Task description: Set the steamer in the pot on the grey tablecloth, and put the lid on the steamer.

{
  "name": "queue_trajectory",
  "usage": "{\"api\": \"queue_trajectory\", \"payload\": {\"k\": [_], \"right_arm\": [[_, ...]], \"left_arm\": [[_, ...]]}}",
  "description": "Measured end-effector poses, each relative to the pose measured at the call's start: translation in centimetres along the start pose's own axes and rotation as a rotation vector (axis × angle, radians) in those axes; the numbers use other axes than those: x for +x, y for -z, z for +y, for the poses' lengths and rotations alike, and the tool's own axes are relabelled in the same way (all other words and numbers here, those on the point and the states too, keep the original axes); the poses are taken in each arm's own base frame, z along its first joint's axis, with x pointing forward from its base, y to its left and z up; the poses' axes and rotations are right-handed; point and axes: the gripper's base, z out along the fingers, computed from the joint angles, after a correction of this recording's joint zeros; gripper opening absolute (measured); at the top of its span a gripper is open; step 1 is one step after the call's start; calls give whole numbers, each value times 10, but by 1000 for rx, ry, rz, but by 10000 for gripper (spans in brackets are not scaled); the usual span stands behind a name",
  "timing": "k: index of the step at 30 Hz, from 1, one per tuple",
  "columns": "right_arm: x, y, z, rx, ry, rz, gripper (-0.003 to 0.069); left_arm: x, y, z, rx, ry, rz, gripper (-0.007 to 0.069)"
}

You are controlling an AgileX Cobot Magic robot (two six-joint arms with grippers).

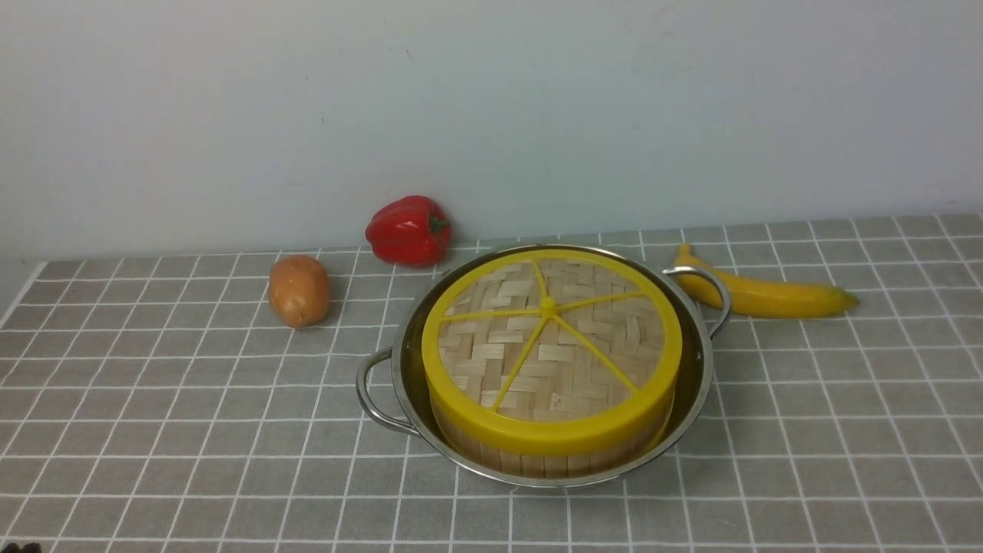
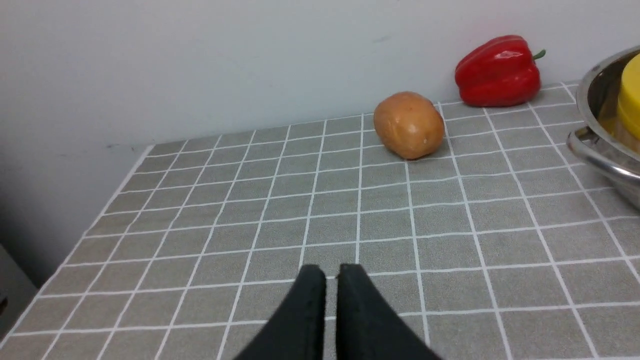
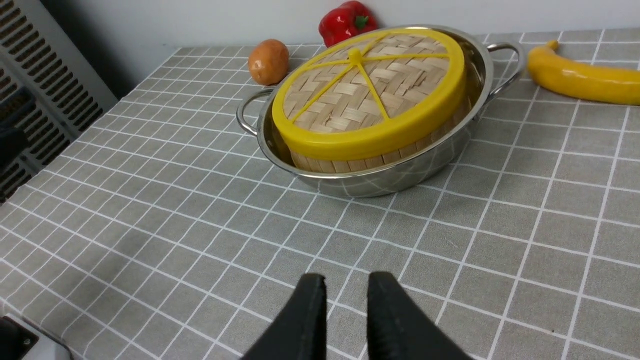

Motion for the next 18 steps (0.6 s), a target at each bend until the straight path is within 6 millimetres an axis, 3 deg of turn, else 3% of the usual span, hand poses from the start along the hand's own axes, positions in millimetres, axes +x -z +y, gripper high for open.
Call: {"api": "queue_trajectory", "payload": {"k": [18], "right_arm": [[0,0,0,0,0,0,201]], "left_arm": [[1,0,0,-2,0,10,43]]}}
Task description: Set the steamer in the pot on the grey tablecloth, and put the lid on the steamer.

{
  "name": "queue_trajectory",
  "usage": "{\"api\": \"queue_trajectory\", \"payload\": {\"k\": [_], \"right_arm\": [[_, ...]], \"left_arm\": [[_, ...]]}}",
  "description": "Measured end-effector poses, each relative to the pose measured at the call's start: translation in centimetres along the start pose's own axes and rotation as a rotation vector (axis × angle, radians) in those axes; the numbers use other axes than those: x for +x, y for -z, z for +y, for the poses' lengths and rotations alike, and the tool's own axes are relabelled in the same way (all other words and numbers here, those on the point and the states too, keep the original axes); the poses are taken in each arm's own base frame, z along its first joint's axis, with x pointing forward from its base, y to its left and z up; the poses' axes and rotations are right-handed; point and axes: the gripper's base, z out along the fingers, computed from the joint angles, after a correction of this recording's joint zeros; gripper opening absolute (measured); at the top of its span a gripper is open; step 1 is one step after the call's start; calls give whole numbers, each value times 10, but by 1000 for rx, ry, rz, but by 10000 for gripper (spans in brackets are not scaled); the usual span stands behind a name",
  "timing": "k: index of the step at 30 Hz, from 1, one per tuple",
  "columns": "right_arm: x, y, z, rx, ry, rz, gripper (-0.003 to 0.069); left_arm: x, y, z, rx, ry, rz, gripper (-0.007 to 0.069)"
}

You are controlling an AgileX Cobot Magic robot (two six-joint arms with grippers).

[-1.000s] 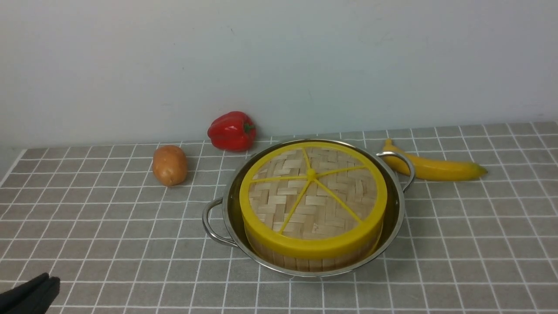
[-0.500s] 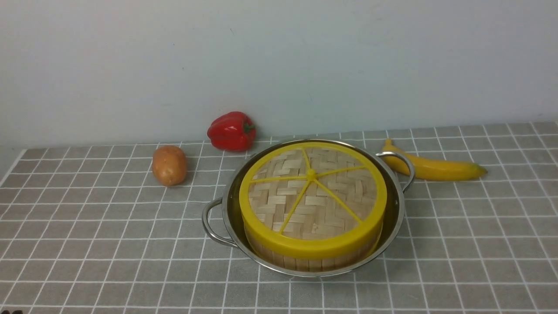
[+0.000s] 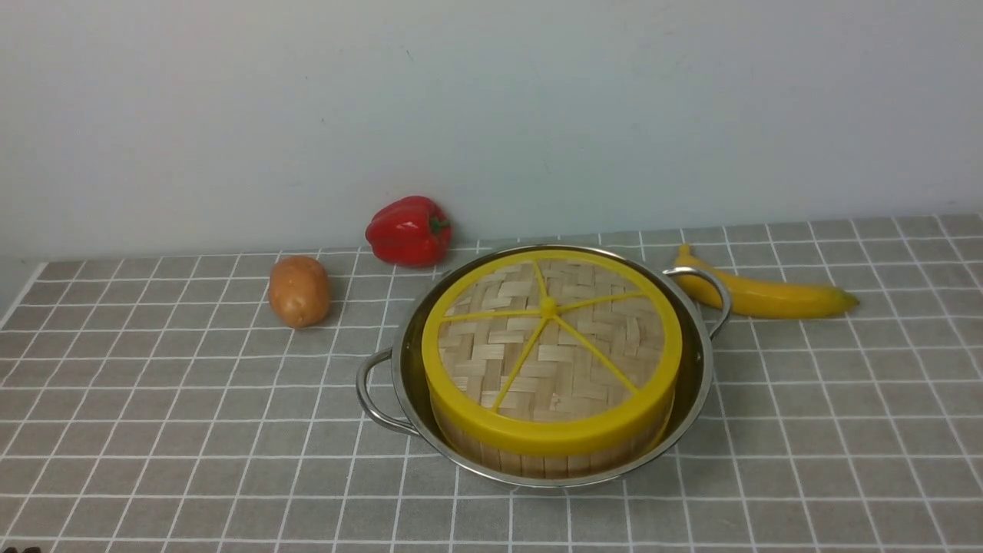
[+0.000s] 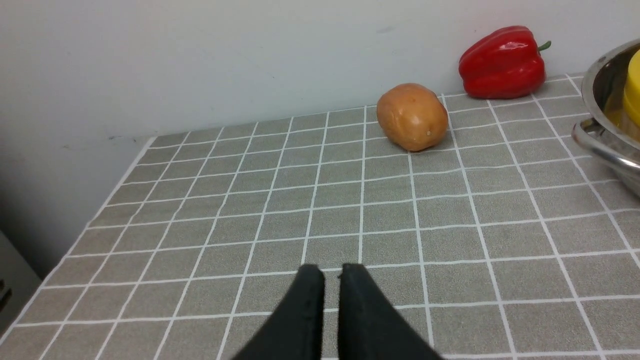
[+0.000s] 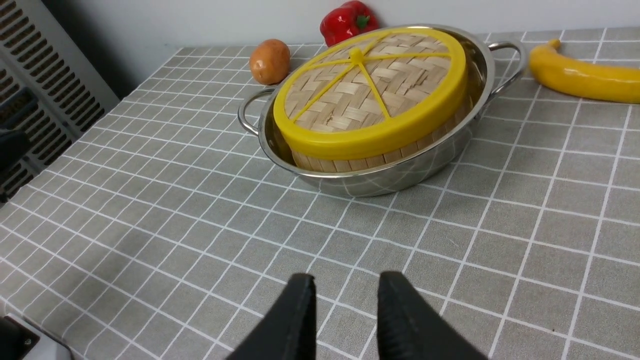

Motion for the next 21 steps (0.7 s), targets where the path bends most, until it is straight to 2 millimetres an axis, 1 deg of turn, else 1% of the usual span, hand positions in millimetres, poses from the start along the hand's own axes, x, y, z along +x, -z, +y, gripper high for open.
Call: {"api": "queue_trajectory", "payload": {"k": [3,6,8,11,13,14,16,17,18,21], "right_arm": [[-3,0,0,-6,1,-32,211],[-17,-5,0,-4,53,-228,219],[-30,-10,-5,69,175,-438,227],[-34,-19,-14,191,315,-583,235],[-27,-31,-24,285,385,-599,238],[-21,-40,-31,331,397,-581,239],[-13,-49,-38,372,398,-552,240],[-3,-58,-47,413,393,-515,240],[0,-60,-49,422,390,-503,240],[20,-76,-66,483,369,-436,240]], "left_arm": [[0,0,0,0,0,0,43],[0,0,0,0,0,0,43],[0,0,0,0,0,0,43],[0,0,0,0,0,0,43],[0,0,0,0,0,0,43],[0,0,0,0,0,0,43],[0,0,0,0,0,0,43],[0,0,0,0,0,0,43],[0,0,0,0,0,0,43],[0,0,0,0,0,0,43]]}}
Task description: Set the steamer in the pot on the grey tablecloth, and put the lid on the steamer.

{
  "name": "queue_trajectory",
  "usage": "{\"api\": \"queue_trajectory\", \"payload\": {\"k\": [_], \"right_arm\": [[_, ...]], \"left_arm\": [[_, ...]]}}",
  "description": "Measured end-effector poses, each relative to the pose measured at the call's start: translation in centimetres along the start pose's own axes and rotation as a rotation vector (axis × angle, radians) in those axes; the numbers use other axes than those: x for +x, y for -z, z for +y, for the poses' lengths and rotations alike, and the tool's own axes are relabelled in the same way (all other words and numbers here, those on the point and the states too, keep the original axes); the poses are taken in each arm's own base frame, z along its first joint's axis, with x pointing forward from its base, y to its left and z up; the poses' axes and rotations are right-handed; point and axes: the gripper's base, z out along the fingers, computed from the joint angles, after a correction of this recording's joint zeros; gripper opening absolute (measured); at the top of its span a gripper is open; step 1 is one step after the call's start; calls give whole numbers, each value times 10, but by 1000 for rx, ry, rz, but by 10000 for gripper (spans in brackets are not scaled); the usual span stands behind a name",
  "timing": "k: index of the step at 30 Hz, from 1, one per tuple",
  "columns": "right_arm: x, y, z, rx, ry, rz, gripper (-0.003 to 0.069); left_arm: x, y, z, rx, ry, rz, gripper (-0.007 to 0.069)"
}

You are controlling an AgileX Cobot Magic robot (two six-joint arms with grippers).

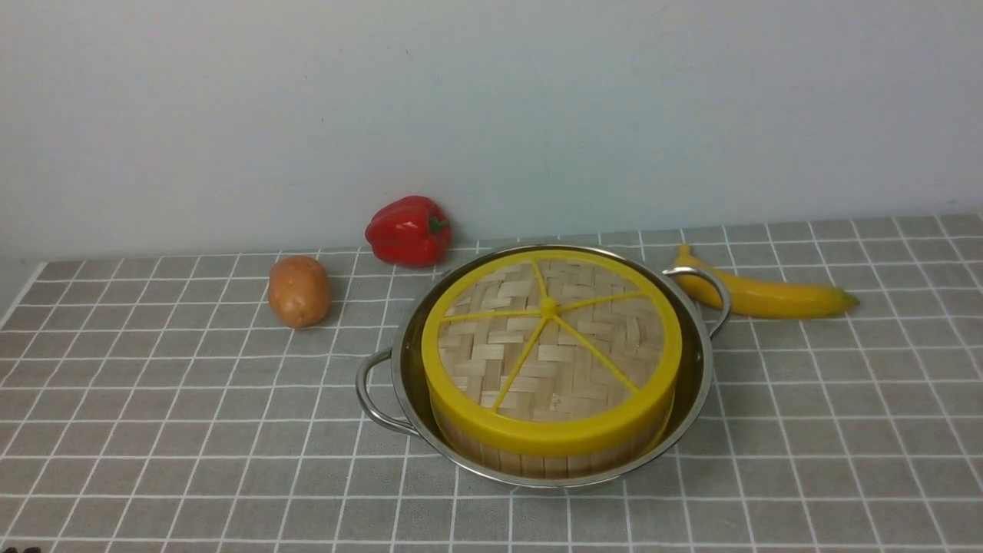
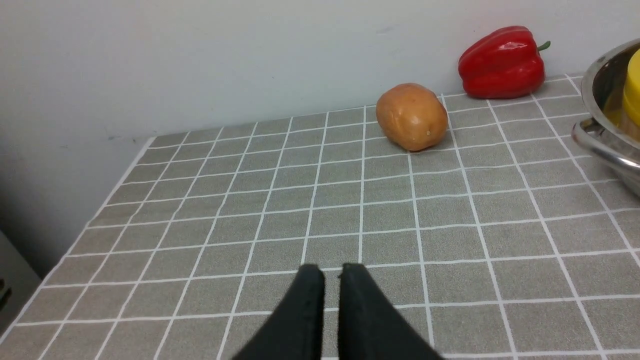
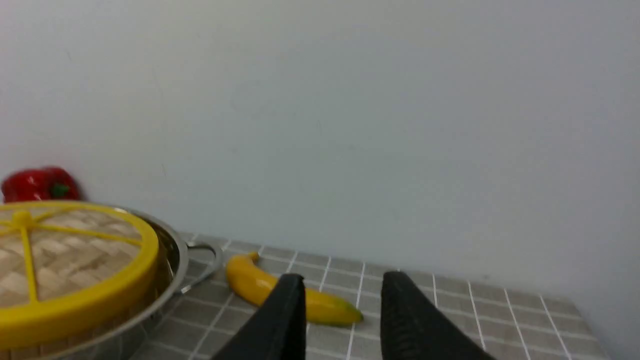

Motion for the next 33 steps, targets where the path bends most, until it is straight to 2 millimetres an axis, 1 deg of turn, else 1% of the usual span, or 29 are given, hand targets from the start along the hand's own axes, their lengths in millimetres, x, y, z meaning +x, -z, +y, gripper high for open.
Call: {"api": "queue_trajectory", "payload": {"k": [4,7,8,10,13,17,21,33], "right_arm": [[22,-5,0,22,-1,57,240],[32,-6,0,23,-1,87,240],[39,-7,0,22,-3,106,240],[41,-7,1,22,-11,113,240],[42,-7,1,24,-37,115,240],[42,-8,1,21,-147,114,240],[42,-8,2,21,-202,113,240],[42,-8,2,20,-220,113,240]], "left_arm": [[0,0,0,0,0,-1,43],[0,0,0,0,0,-1,43],[0,0,0,0,0,-1,43],[0,0,0,0,0,-1,43],[0,0,0,0,0,-1,43],[0,0,0,0,0,-1,43],[0,0,0,0,0,-1,43],[0,0,0,0,0,-1,43]]}}
